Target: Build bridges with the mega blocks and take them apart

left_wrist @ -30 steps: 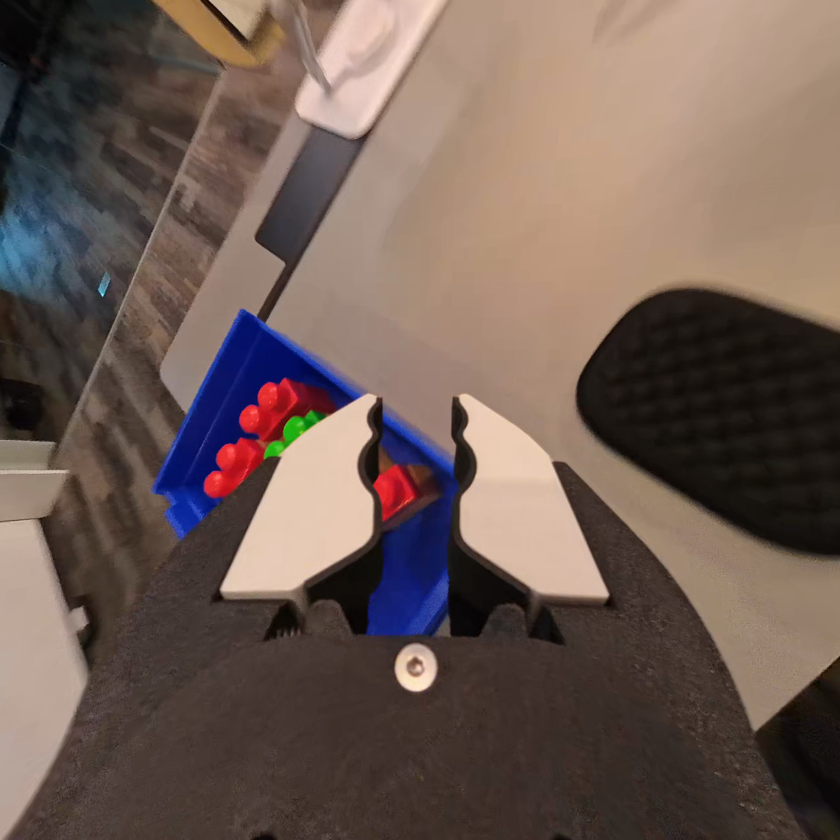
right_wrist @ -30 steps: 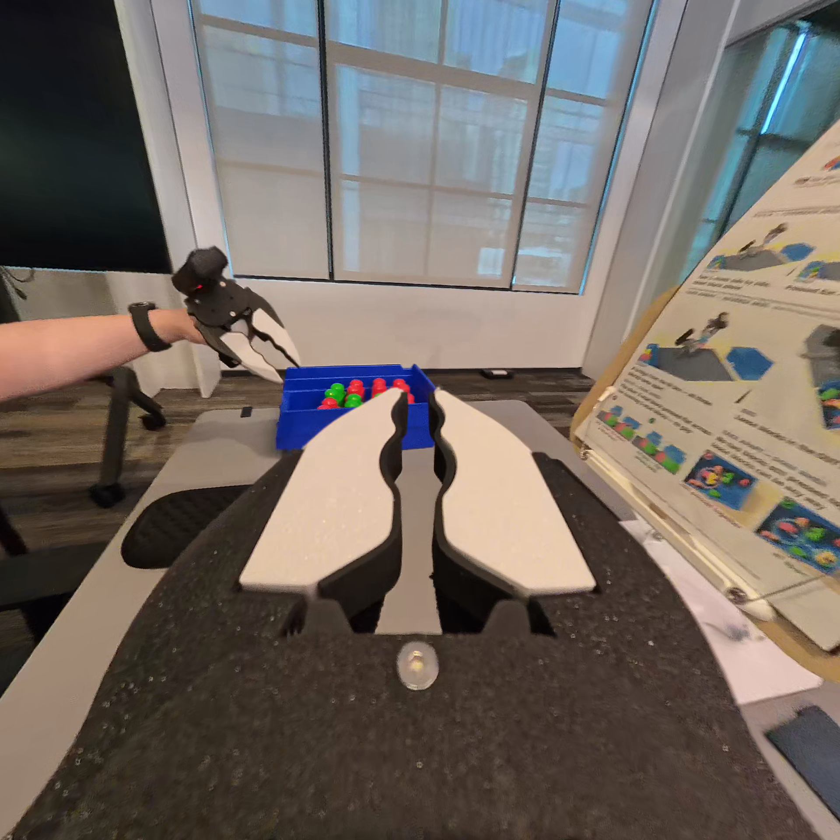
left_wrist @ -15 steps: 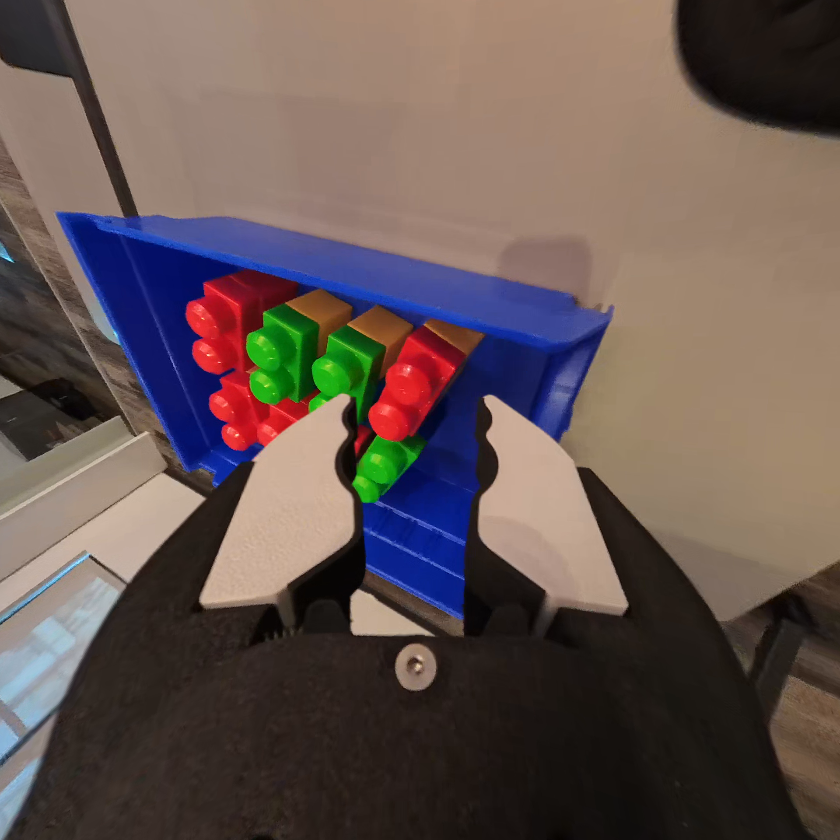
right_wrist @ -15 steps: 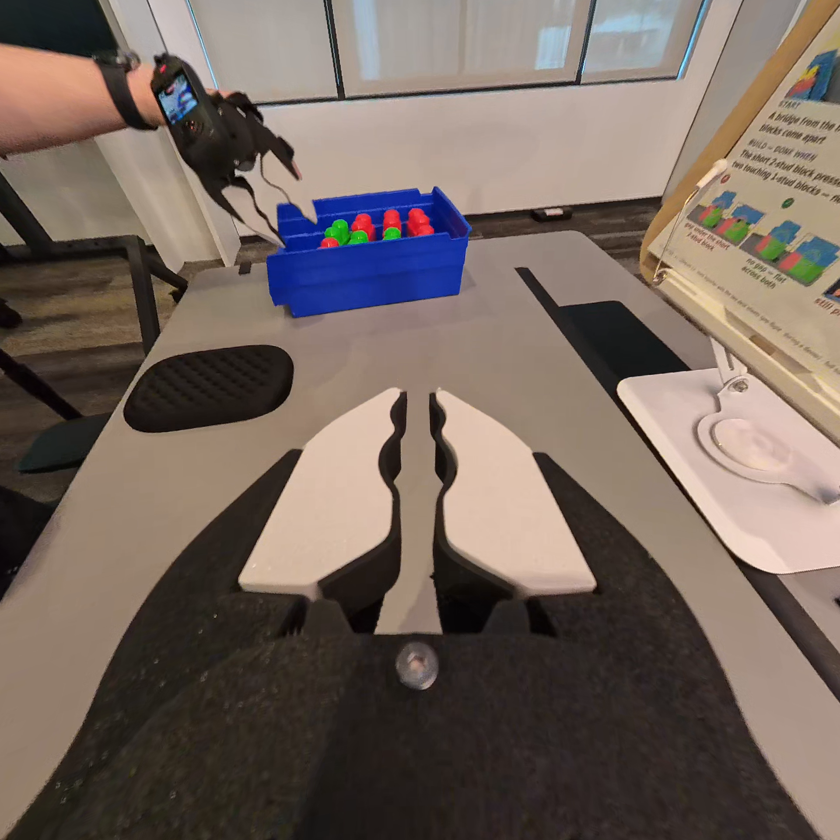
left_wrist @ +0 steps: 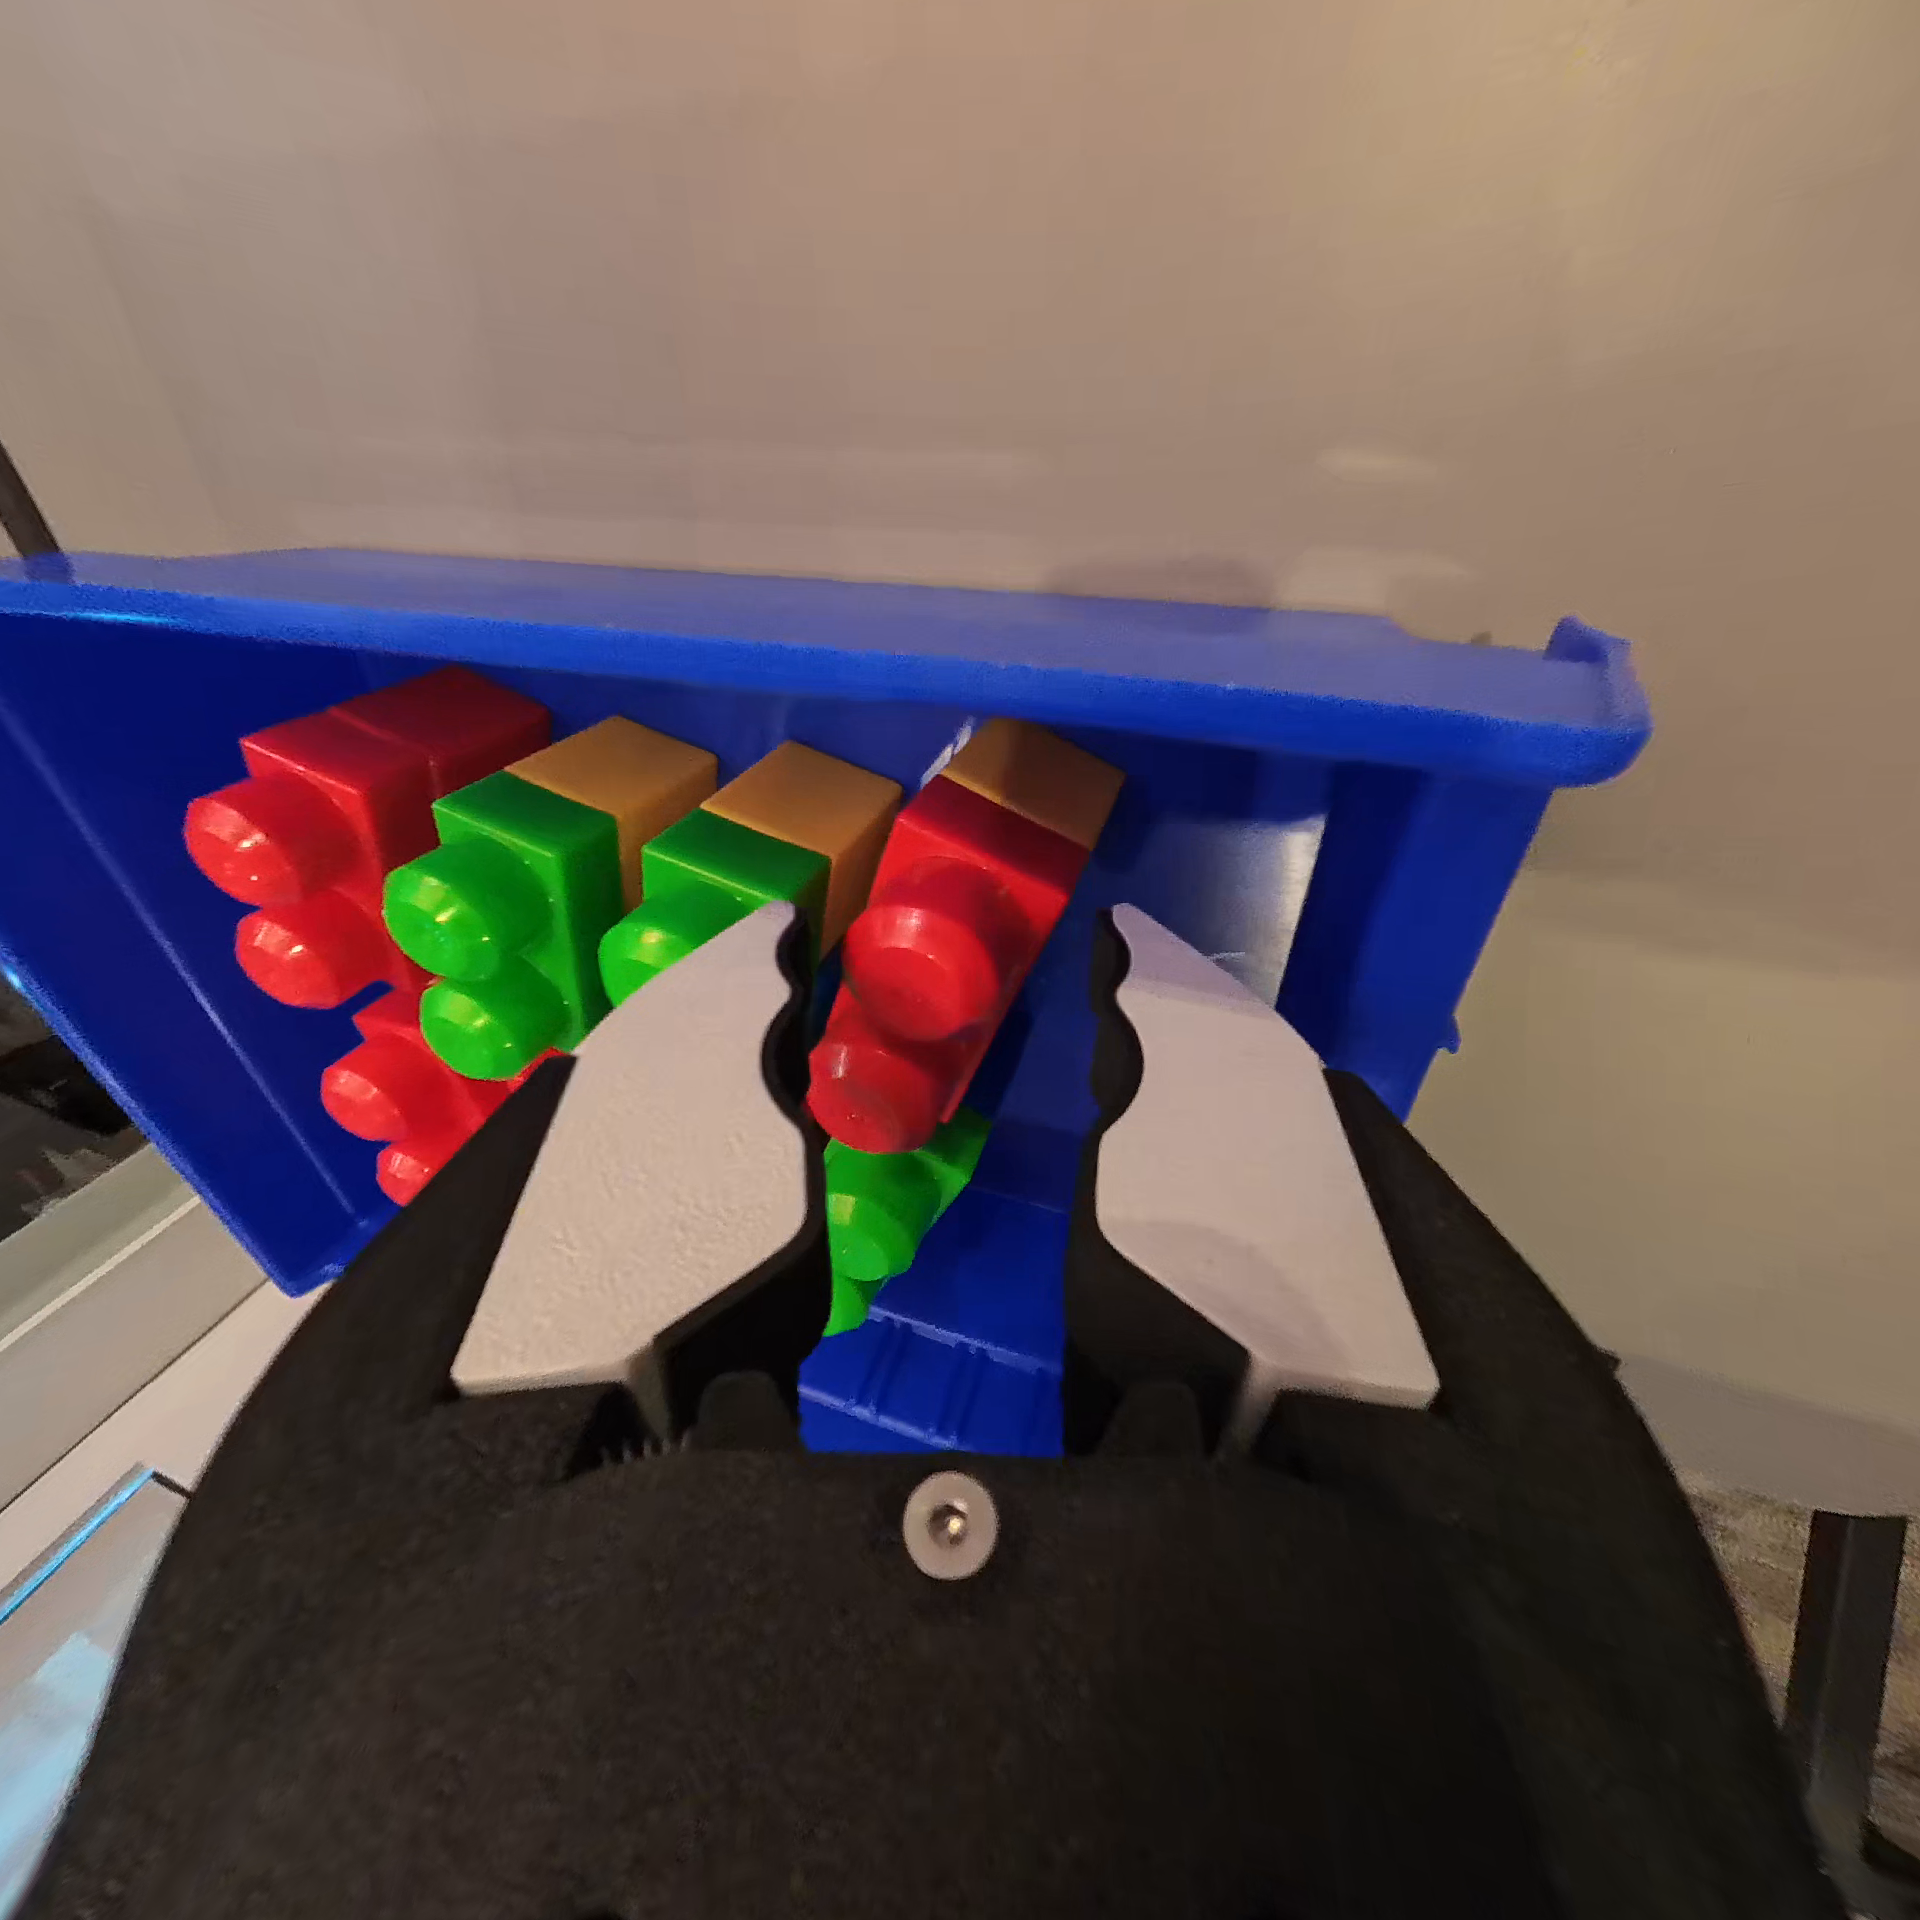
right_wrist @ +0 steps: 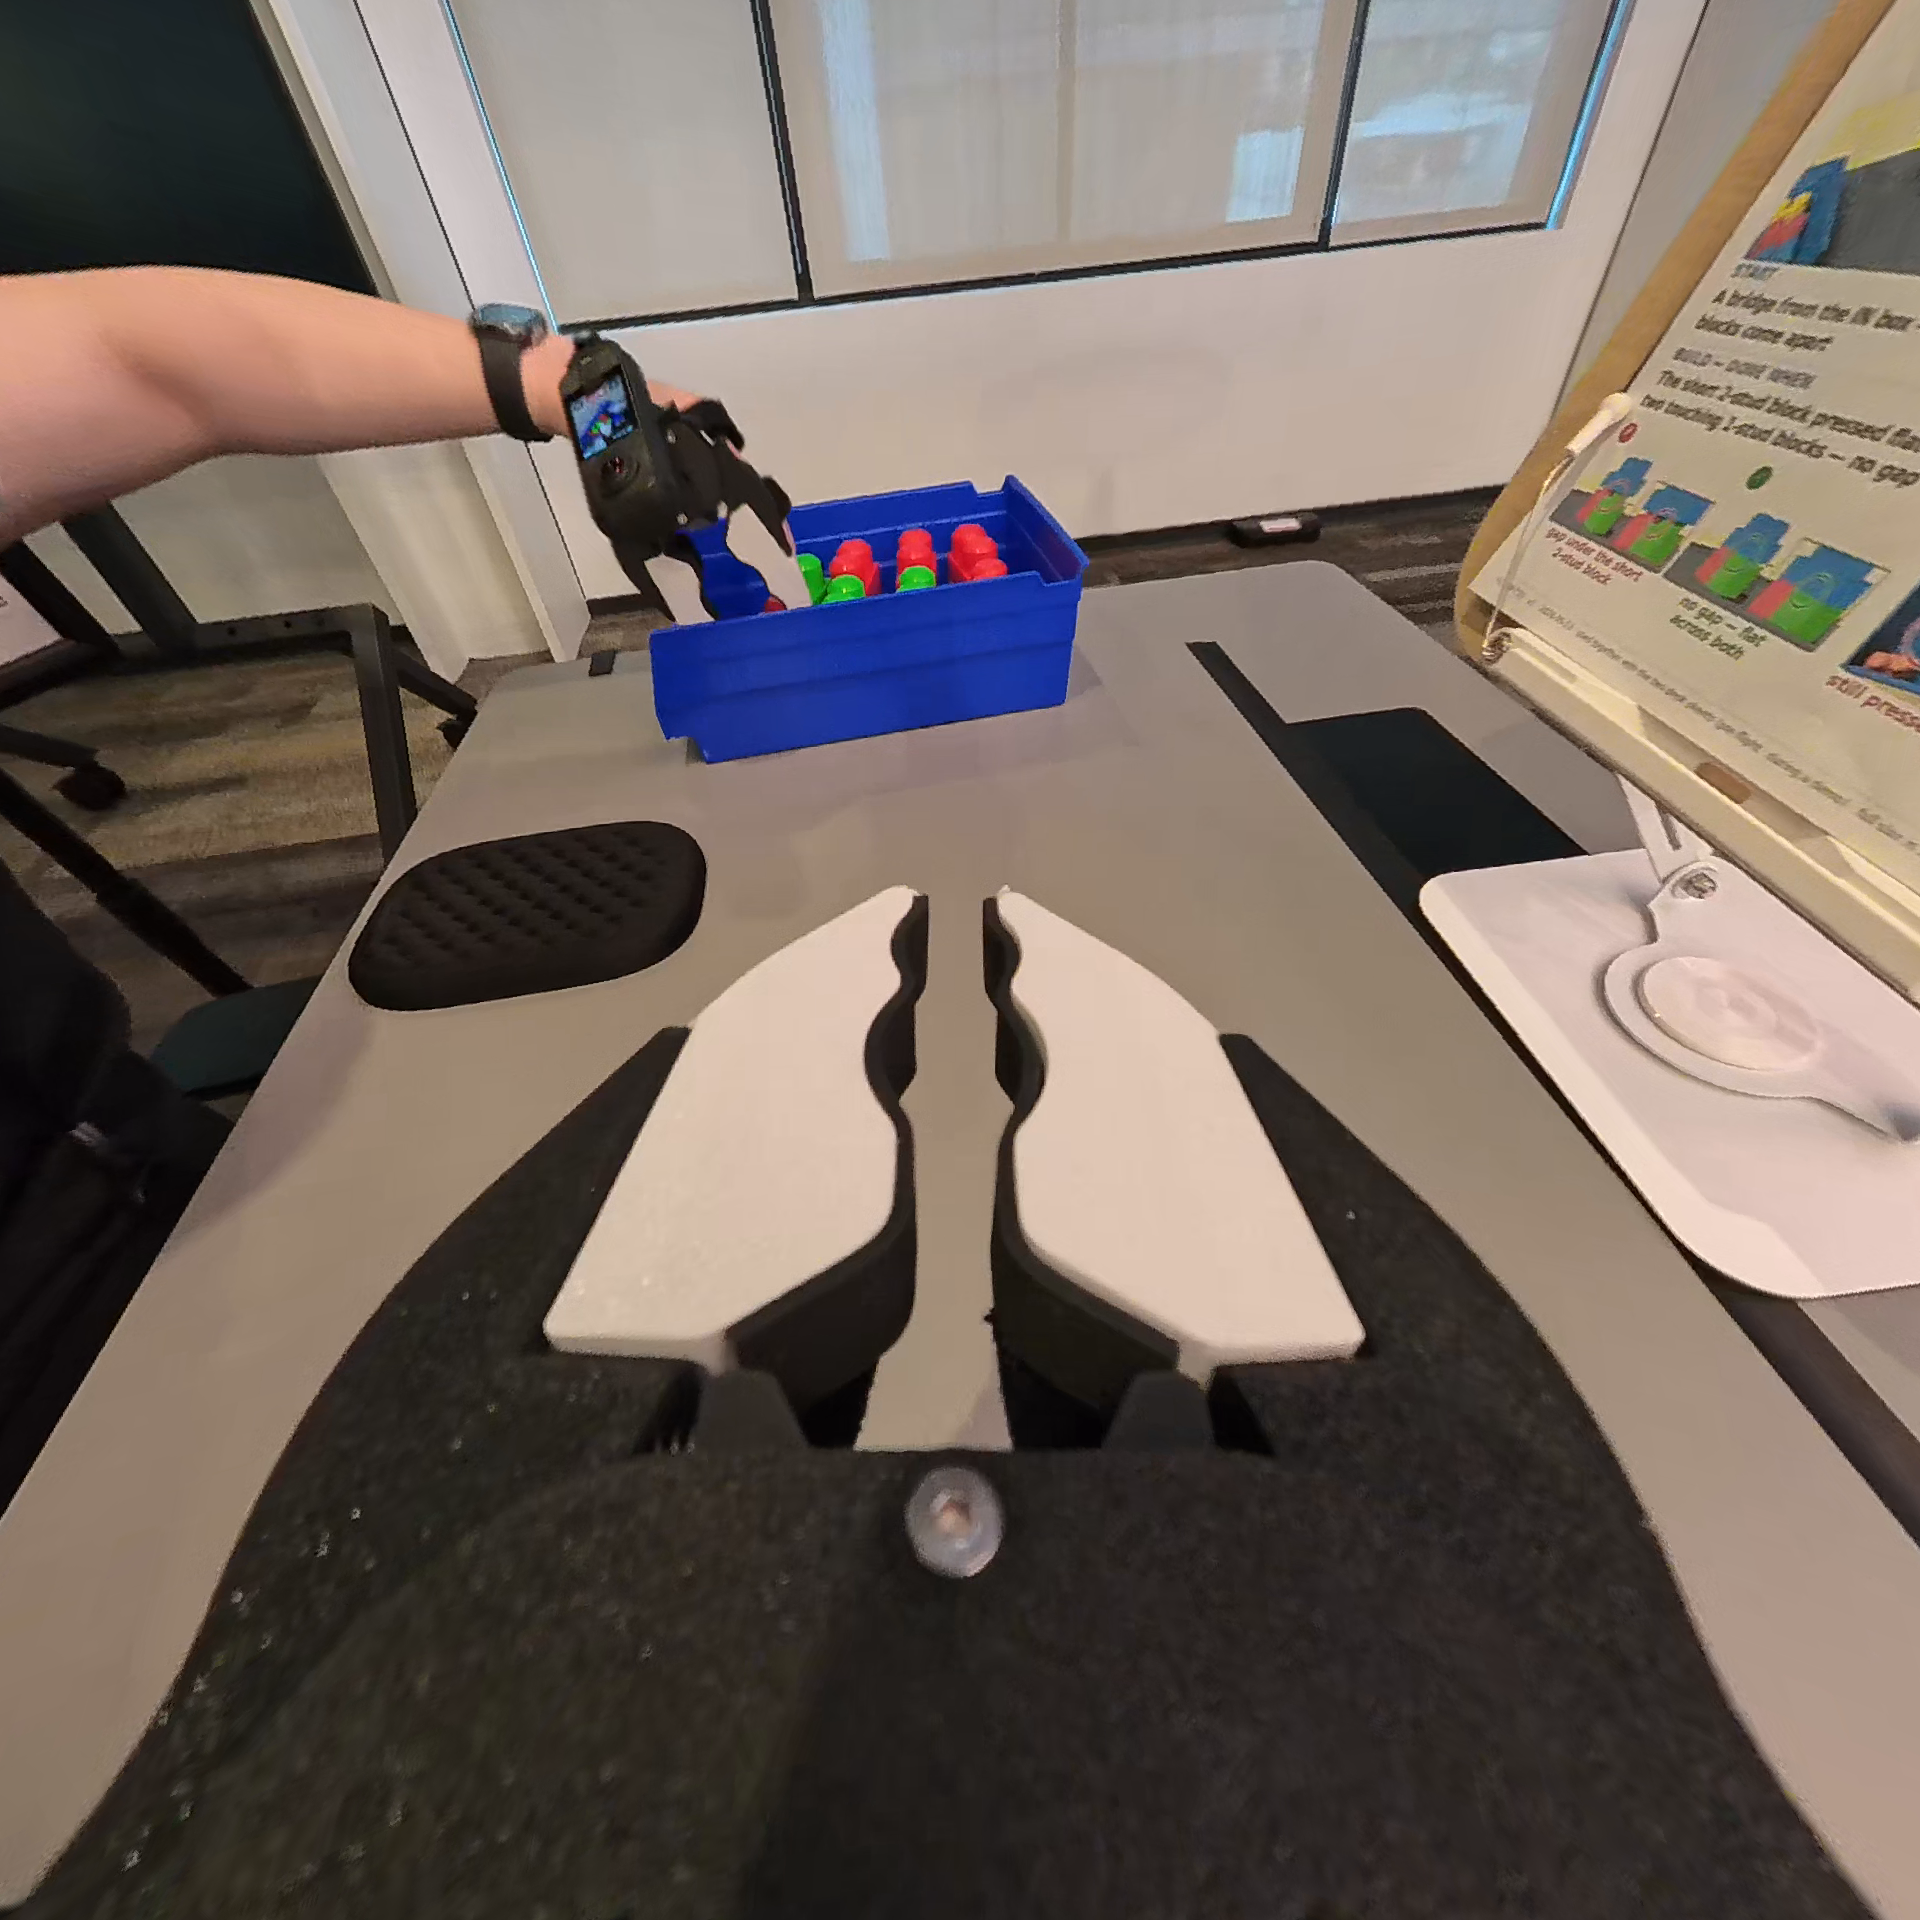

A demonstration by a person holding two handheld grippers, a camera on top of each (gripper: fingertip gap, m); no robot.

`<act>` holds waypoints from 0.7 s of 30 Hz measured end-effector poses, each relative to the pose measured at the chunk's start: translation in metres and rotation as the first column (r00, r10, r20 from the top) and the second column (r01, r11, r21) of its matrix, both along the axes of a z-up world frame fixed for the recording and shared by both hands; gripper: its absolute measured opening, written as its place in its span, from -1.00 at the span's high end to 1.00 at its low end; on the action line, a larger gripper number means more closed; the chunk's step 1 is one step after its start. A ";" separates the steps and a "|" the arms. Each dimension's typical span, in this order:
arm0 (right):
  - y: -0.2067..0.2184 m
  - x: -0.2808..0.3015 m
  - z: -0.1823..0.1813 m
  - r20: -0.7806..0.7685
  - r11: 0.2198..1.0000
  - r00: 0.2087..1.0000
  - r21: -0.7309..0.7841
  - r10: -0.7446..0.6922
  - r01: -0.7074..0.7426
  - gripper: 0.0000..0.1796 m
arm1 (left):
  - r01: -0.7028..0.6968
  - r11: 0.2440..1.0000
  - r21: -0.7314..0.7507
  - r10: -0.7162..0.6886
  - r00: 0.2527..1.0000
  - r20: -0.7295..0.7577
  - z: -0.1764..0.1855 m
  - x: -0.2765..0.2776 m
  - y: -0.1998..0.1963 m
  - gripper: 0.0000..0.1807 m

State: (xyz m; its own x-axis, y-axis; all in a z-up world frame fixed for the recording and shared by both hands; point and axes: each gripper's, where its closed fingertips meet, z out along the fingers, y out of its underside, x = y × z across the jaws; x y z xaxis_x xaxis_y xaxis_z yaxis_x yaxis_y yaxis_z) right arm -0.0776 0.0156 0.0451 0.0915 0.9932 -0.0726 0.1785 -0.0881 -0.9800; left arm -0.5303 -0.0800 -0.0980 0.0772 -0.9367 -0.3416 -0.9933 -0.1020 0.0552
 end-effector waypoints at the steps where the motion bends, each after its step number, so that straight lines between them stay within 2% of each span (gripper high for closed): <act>1: 0.001 0.002 0.000 -0.007 1.000 1.000 -0.006 -0.001 0.001 0.90 | 0.005 1.000 -0.007 -0.005 1.000 -0.005 -0.002 -0.002 0.000 0.43; 12: 0.003 0.003 -0.008 -0.009 0.998 1.000 -0.057 0.023 -0.024 0.88 | -0.011 0.999 -0.050 0.012 1.000 0.011 -0.018 -0.013 0.004 0.50; 21: -0.001 -0.004 -0.015 0.023 0.996 0.998 -0.068 0.058 -0.056 0.88 | -0.039 0.998 -0.057 0.039 0.999 -0.004 -0.035 -0.022 0.010 0.45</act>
